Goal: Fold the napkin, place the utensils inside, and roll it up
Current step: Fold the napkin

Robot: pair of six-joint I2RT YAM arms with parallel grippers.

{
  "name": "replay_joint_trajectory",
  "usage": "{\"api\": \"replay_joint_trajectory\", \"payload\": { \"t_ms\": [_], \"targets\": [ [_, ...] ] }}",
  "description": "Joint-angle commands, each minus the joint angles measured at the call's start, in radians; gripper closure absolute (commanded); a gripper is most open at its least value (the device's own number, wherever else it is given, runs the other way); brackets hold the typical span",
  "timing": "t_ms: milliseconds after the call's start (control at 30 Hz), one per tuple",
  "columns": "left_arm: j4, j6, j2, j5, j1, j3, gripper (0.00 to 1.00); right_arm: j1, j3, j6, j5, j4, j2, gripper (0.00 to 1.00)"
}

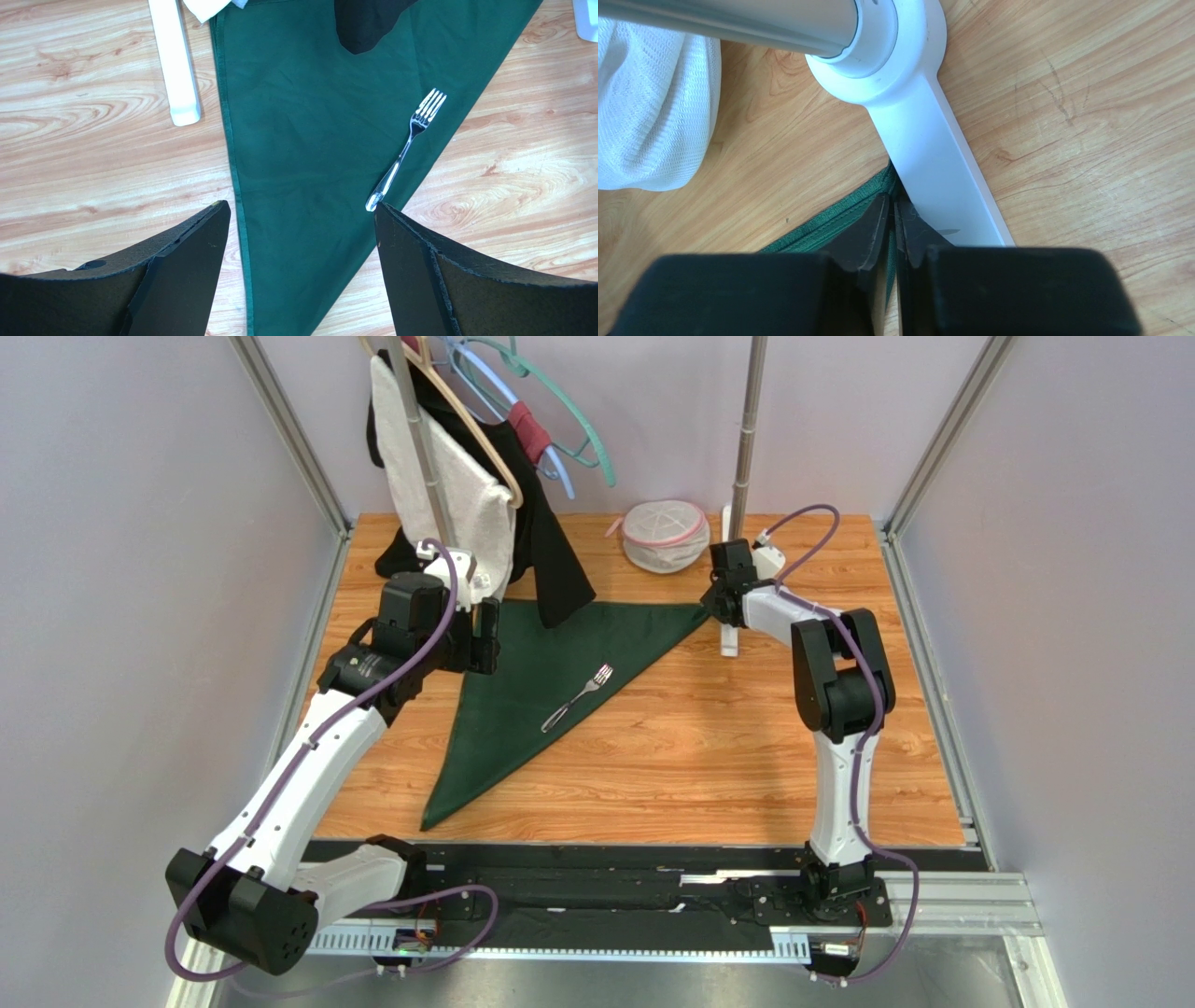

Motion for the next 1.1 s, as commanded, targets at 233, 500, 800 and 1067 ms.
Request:
{"api": "replay_joint_trajectory", "payload": {
  "t_ms": [233, 500, 800, 1067],
  "targets": [
    [0.017, 0.023, -0.026, 0.019, 0.004, 0.009, 0.16, -0.008, 0.043, -0.006, 0.001, 0.078, 0.013, 1.0],
    [0.019, 0.025, -0.023, 0.022, 0.004, 0.007, 0.16, -0.034, 0.055, -0.02, 0.064, 0.105, -0.05, 1.0],
    [0.019, 0.022, -0.023, 0.027, 0.004, 0.007, 0.16, -0.054, -0.053, -0.112, -0.112, 0.335, -0.155, 1.0],
    [0.02, 0.022, -0.023, 0.03, 0.004, 0.009, 0.16, 0.021, -0.3, -0.143, -0.389, 0.633, -0.283, 1.0]
  ]
}}
